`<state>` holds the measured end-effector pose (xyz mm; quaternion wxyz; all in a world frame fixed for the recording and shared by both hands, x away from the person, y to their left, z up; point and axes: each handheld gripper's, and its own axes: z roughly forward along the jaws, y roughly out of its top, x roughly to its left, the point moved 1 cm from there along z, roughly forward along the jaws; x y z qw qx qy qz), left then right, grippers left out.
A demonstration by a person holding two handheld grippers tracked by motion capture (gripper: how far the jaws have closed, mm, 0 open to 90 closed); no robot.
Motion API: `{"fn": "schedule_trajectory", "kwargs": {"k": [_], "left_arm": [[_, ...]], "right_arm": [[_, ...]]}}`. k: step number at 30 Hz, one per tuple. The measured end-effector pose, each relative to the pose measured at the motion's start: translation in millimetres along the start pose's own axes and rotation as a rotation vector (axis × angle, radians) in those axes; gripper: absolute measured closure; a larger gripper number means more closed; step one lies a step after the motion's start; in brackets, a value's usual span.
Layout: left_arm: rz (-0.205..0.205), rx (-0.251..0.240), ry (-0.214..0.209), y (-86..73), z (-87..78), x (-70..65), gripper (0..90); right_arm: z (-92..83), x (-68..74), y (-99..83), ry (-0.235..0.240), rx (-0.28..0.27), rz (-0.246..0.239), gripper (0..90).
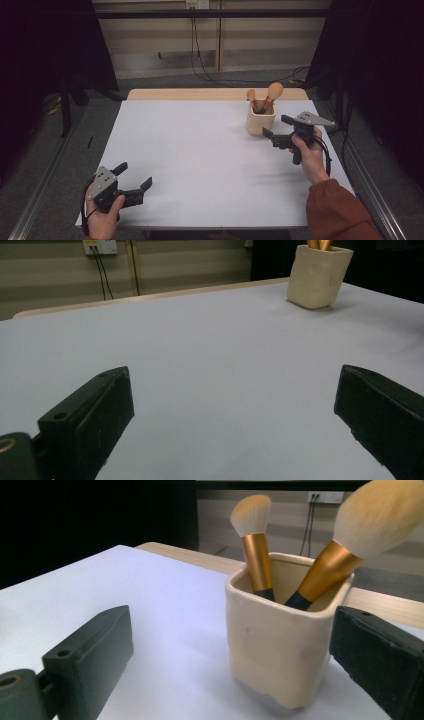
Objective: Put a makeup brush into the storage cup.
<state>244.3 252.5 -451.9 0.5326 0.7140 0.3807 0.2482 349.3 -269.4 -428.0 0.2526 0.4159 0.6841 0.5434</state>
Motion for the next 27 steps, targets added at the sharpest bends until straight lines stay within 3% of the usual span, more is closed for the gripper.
{"fn": "schedule_trajectory", "kwargs": {"k": [3, 8, 15, 18, 27], "left_arm": [[0.001, 0.003, -0.004, 0.5, -0.1, -1.0, 2.5], [0.009, -0.006, -0.009, 1.8, -0.3, -4.3, 2.5], [0.003, -0.007, -0.004, 1.0, -1.4, -2.0, 2.5], [0.002, -0.006, -0.005, 1.2, -1.5, -3.0, 2.5], [0.006, -0.005, -0.011, 1.7, -2.4, -5.8, 2.5]], "right_arm": [[-7.2, 4.0, -4.1, 0.008, -0.004, -0.010, 2.3], [-17.3, 8.1, -17.8, -0.019, 0.003, -0.020, 0.4], [-35.6, 15.4, -22.9, -0.053, -0.019, -0.030, 0.1], [-42.8, 19.3, -27.0, -0.046, -0.008, -0.055, 0.1], [-65.7, 32.9, -41.1, -0.057, 0.000, -0.057, 0.1]]}}
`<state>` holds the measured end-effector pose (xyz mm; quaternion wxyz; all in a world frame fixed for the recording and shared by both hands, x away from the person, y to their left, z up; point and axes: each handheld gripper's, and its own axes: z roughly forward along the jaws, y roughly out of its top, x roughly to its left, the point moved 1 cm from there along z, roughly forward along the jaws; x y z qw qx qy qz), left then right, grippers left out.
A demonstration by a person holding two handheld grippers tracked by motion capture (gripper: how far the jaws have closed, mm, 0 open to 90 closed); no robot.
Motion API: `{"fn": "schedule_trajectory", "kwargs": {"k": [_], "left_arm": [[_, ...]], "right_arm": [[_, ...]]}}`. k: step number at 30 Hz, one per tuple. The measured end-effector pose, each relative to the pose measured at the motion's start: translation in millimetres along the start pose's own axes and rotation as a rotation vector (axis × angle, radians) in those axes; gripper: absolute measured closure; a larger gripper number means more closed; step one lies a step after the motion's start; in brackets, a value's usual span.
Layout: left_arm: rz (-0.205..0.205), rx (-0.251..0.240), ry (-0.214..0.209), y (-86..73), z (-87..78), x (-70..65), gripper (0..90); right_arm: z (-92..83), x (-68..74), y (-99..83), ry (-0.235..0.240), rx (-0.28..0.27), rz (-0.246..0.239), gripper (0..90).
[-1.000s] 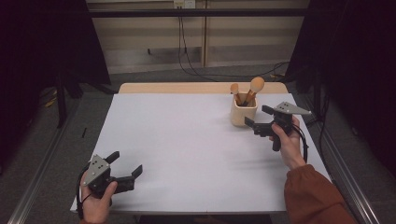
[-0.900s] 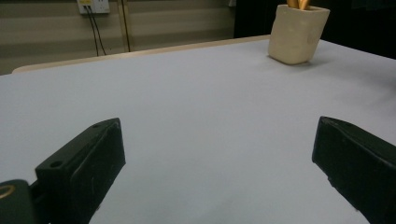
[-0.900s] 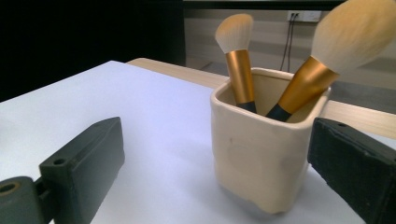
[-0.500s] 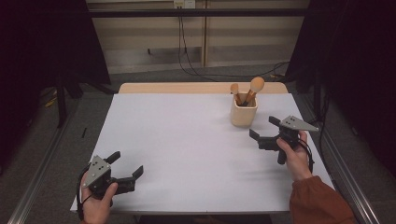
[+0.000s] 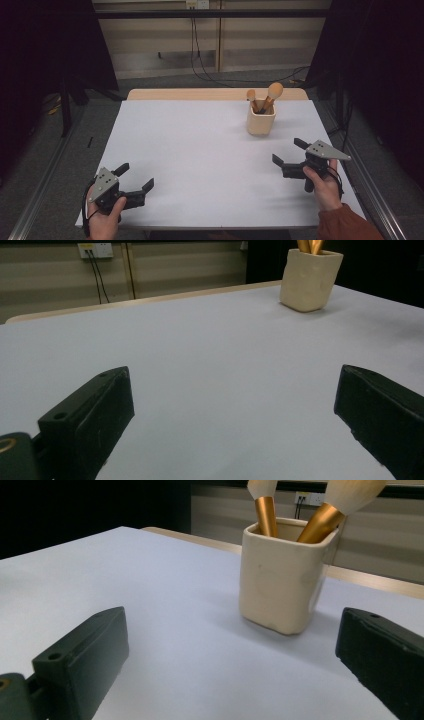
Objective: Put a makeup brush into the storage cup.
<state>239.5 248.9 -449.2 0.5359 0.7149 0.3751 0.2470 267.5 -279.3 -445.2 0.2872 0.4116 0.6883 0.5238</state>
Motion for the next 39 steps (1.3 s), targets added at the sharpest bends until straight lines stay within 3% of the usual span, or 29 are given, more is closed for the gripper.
{"fn": "schedule_trajectory", "kwargs": {"k": [11, 15, 24, 39], "left_arm": [[-0.002, -0.004, 0.006, 0.2, -0.8, -2.0, 2.5], [0.001, 0.001, 0.002, 0.0, -1.0, -2.3, 2.5], [-0.006, -0.004, 0.005, 0.5, -1.2, -2.5, 2.5], [-0.011, 0.002, 0.010, -0.6, 0.8, -1.0, 2.5]], "right_arm": [[-28.3, 2.9, -16.0, -0.042, 0.008, 0.002, 0.0], [-36.0, 5.5, -19.4, -0.052, -0.008, -0.030, 0.1], [-51.4, 3.3, -29.1, -0.077, -0.032, -0.038, 0.1], [-51.6, 2.7, -29.6, -0.071, -0.049, -0.039, 0.0]]}}
